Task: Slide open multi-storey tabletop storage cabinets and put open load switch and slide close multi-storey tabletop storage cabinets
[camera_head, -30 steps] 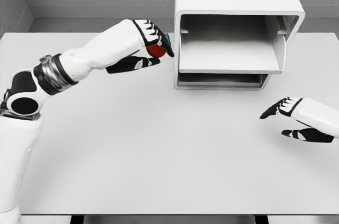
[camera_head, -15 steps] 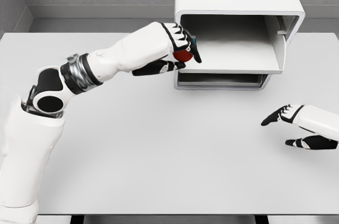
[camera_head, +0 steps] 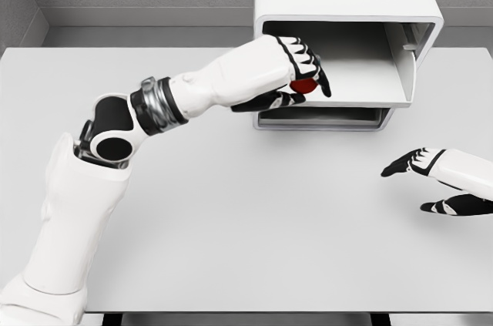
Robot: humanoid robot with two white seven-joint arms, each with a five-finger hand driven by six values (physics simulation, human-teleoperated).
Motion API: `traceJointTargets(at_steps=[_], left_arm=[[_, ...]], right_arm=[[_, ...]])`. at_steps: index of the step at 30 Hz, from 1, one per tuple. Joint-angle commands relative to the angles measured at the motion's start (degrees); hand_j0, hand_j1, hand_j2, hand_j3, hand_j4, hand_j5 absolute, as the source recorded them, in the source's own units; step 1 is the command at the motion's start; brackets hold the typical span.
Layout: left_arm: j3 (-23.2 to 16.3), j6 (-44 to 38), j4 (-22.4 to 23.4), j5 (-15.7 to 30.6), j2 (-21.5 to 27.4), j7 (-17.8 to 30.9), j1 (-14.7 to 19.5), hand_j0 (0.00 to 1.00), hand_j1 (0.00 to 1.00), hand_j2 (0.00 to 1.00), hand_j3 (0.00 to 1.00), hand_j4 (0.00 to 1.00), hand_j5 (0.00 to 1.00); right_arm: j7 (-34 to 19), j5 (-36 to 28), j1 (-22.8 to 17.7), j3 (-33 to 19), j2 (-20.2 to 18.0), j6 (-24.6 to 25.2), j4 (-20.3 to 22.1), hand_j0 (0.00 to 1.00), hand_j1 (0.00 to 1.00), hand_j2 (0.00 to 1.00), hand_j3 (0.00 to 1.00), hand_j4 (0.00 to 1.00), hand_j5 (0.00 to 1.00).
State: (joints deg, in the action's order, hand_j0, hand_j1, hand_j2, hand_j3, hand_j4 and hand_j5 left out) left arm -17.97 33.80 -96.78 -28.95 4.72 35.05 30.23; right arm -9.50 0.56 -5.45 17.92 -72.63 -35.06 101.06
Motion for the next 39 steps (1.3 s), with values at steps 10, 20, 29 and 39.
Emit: traceJointTargets(at_steps=[10, 20, 29, 39], left_arm=[[-1.71, -0.14, 4.94, -3.48, -4.55, -0.05, 2.29, 0.53, 0.53, 0.53, 0.53, 0.53, 0.53], [-2.15, -0.14, 9.07, -5.33, -4.72, -0.05, 3.87, 0.53, 0.53, 0.53, 0.53, 0.53, 0.53], [-3.56, -0.14, 11.88, -6.47, -4.72, -0.05, 5.36, 0.53, 0.53, 0.53, 0.53, 0.53, 0.53], [-3.56, -0.05, 11.97, -7.09, -4.72, -0.05, 6.07, 0.70, 0.70, 0.70, 0.70, 0.70, 0.70]], right_arm=[[0.01, -0.21, 0.00, -0.08, 0.03, 0.06, 0.02, 0.85, 0.85, 0.85, 0.85, 0.85, 0.85], [0.01, 0.23, 0.53, 0.01, 0.65, 0.06, 0.02, 0.86, 0.86, 0.86, 0.86, 0.86, 0.86], [0.01, 0.23, 0.53, 0.01, 0.65, 0.06, 0.02, 0.87, 0.87, 0.87, 0.87, 0.87, 0.87], [0.01, 0.23, 0.62, 0.01, 0.65, 0.06, 0.02, 0.87, 0.87, 0.87, 0.87, 0.87, 0.87]])
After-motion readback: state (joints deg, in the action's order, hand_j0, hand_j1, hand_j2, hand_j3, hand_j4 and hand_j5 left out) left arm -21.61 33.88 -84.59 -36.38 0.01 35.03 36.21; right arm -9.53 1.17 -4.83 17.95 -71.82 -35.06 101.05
